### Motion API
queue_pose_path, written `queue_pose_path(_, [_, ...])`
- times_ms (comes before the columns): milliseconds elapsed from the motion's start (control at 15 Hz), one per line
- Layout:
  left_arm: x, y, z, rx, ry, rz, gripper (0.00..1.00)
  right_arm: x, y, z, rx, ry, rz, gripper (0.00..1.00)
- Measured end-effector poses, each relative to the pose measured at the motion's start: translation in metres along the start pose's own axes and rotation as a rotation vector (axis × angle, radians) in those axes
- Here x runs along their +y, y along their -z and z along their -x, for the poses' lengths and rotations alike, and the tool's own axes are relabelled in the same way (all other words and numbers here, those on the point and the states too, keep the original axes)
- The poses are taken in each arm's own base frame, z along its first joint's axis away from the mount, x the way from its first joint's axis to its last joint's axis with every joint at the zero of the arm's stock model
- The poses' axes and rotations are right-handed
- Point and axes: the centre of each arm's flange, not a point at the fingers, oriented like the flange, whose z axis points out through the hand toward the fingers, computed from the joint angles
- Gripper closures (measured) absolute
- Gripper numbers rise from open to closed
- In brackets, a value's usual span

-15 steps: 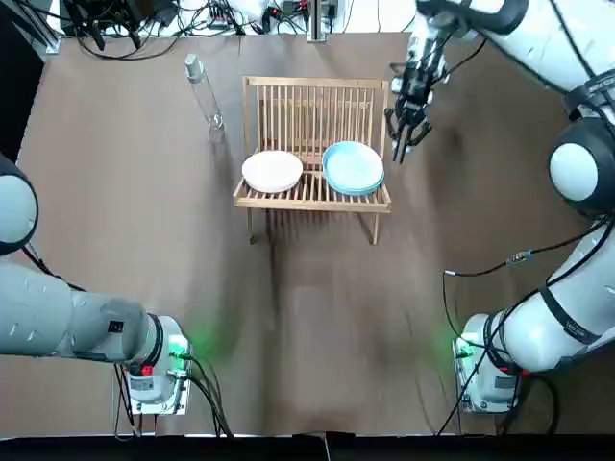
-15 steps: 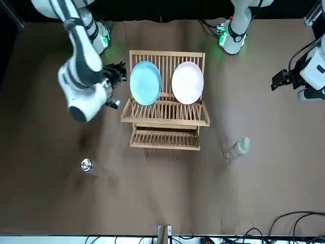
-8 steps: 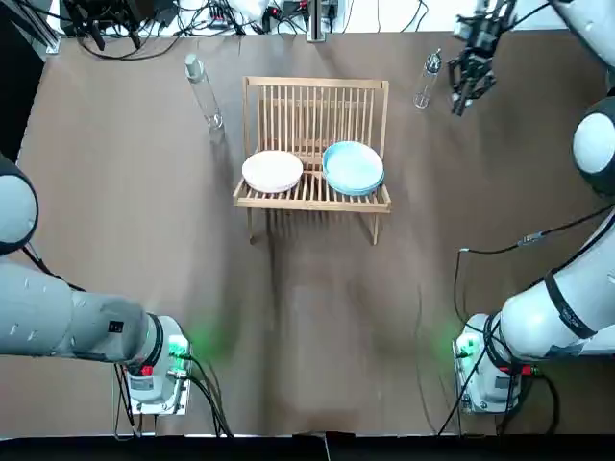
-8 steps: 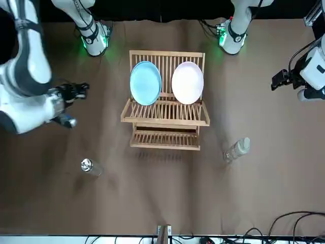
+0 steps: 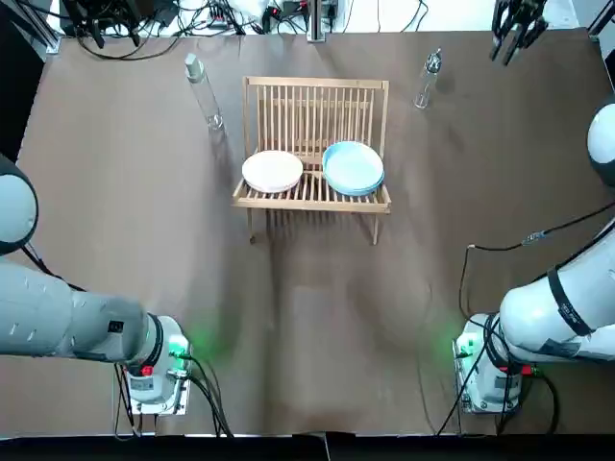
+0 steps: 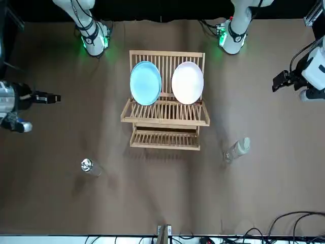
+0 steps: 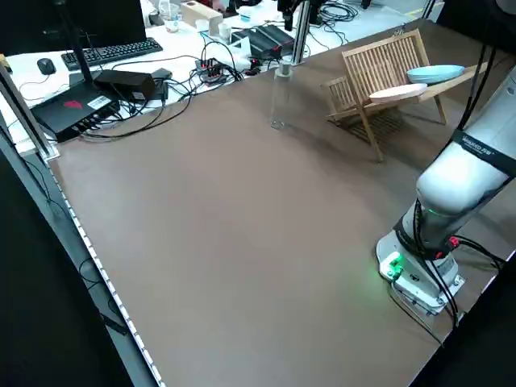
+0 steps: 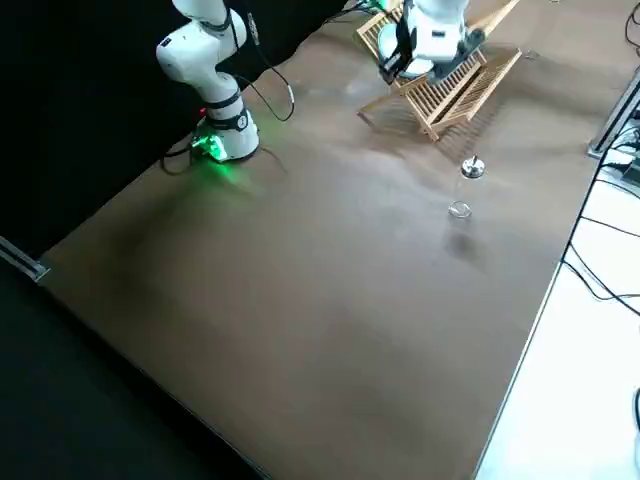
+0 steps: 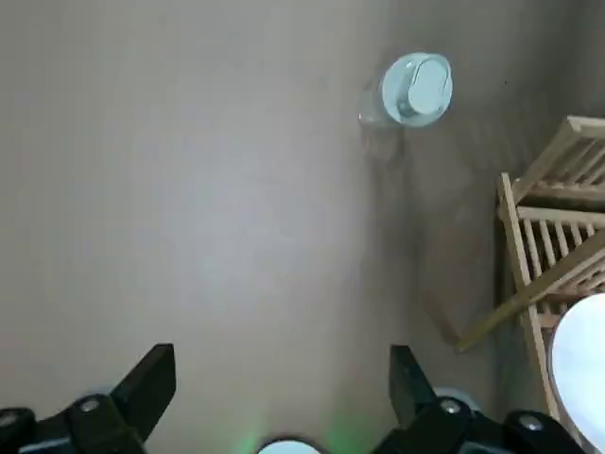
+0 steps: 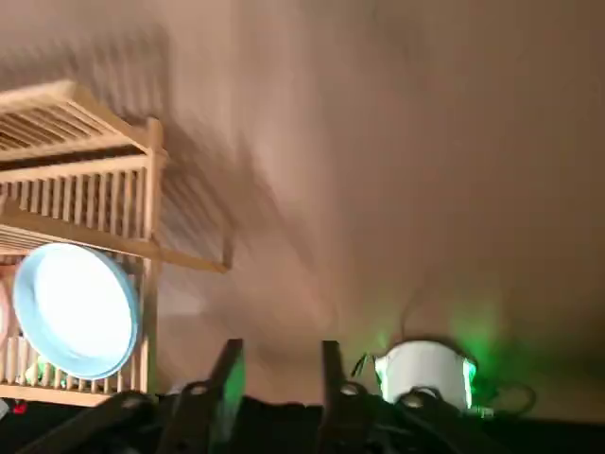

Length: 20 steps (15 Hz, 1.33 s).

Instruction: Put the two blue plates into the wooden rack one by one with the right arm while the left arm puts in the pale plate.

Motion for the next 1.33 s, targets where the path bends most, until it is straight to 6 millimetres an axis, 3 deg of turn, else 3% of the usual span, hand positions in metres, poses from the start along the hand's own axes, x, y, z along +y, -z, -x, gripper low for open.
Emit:
queue_pose_path(133, [0.0,0.003,-0.003,0.03,-0.02,0.002,0.0,-0.006,0.018,0.008,0.044,0.028,-0.001,0.37])
queue_pose_path(400, [-0.004,0.006,-0.004,0.041,-0.061,0.002,0.0,-0.009,0.033,0.016,0.083,0.052,0.009,0.02])
queue_pose_path(667, [-0.004,0.019,-0.005,0.074,-0.06,0.003,0.0,-0.023,0.069,0.051,0.218,0.088,0.052,0.0])
queue_pose_path(733, [-0.004,0.024,-0.005,0.084,-0.06,0.003,0.0,-0.042,0.079,0.074,0.294,0.128,0.122,0.0])
queue_pose_path(933, [-0.004,0.025,-0.005,0.084,-0.06,0.003,0.0,-0.057,0.069,0.093,0.375,0.166,0.152,0.0])
queue_pose_path(1333, [-0.004,0.024,-0.005,0.084,-0.059,0.003,0.0,-0.044,0.055,0.109,0.366,0.206,0.179,0.0])
